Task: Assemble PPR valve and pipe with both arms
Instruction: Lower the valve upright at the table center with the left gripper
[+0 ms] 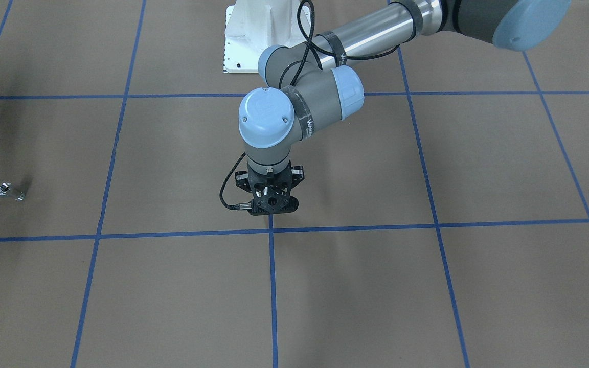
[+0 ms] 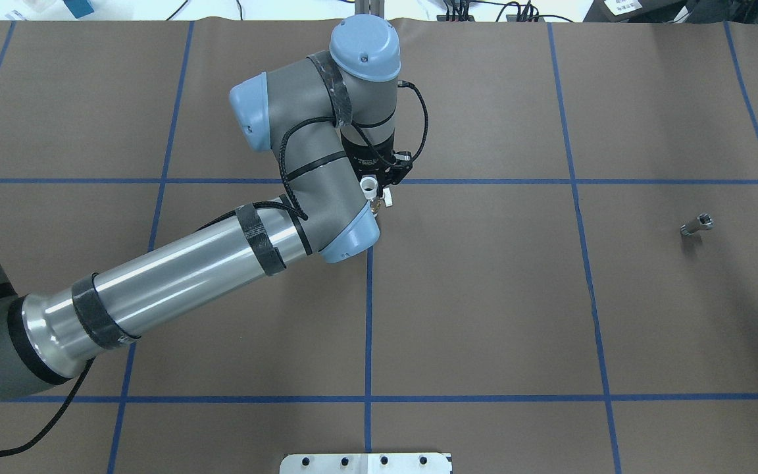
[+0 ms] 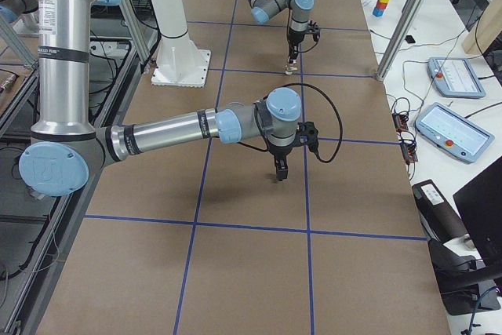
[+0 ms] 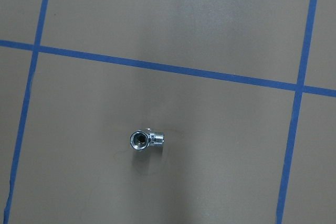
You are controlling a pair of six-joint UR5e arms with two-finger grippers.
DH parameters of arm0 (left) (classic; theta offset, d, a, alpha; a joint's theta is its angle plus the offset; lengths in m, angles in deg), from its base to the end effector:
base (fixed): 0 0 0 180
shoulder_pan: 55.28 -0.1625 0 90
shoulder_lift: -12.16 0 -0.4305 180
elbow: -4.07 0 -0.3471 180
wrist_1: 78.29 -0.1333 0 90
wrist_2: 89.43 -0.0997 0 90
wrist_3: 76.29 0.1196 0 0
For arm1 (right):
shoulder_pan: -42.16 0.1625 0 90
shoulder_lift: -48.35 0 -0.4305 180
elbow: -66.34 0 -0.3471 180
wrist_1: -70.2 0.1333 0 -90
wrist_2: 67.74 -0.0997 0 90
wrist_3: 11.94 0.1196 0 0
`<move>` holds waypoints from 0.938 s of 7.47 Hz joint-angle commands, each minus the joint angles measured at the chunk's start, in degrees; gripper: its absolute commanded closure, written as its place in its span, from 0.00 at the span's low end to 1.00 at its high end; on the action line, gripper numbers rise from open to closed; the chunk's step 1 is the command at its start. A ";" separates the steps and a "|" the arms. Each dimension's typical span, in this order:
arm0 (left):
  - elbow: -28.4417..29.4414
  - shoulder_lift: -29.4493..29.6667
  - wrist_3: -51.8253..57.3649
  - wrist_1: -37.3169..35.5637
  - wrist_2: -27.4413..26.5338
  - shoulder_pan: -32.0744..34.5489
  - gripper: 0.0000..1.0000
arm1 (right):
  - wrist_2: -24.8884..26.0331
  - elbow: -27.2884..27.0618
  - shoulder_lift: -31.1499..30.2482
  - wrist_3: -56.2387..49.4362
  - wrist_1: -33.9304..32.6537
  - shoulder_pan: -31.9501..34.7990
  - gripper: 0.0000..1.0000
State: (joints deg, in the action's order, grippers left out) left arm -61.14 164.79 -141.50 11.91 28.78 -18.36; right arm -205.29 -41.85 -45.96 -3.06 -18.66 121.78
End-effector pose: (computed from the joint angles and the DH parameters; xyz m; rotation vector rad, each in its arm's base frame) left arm 0.5934 -0.5419 0.1691 -0.0733 0.8004 -0.0368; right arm -0.0317 -0.4230 0.5606 0.1054 -0.8549 -0.1333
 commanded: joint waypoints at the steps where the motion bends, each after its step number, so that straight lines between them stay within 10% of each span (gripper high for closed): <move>1: 0.00 -0.05 0.17 0.06 0.00 -0.01 0.56 | -0.17 -0.10 0.00 0.00 0.00 0.01 0.00; 2: 0.00 -0.22 0.08 1.20 0.00 -0.01 0.40 | -0.17 -0.01 0.00 0.00 0.00 0.01 0.00; 7: -2.97 -0.67 0.25 0.42 -0.44 0.78 0.23 | -2.98 -0.10 0.00 1.66 0.09 -0.33 0.00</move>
State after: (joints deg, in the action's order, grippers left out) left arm -62.23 164.06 -141.24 12.93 28.22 -18.18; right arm -207.11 -41.88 -45.96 -2.47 -18.64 121.68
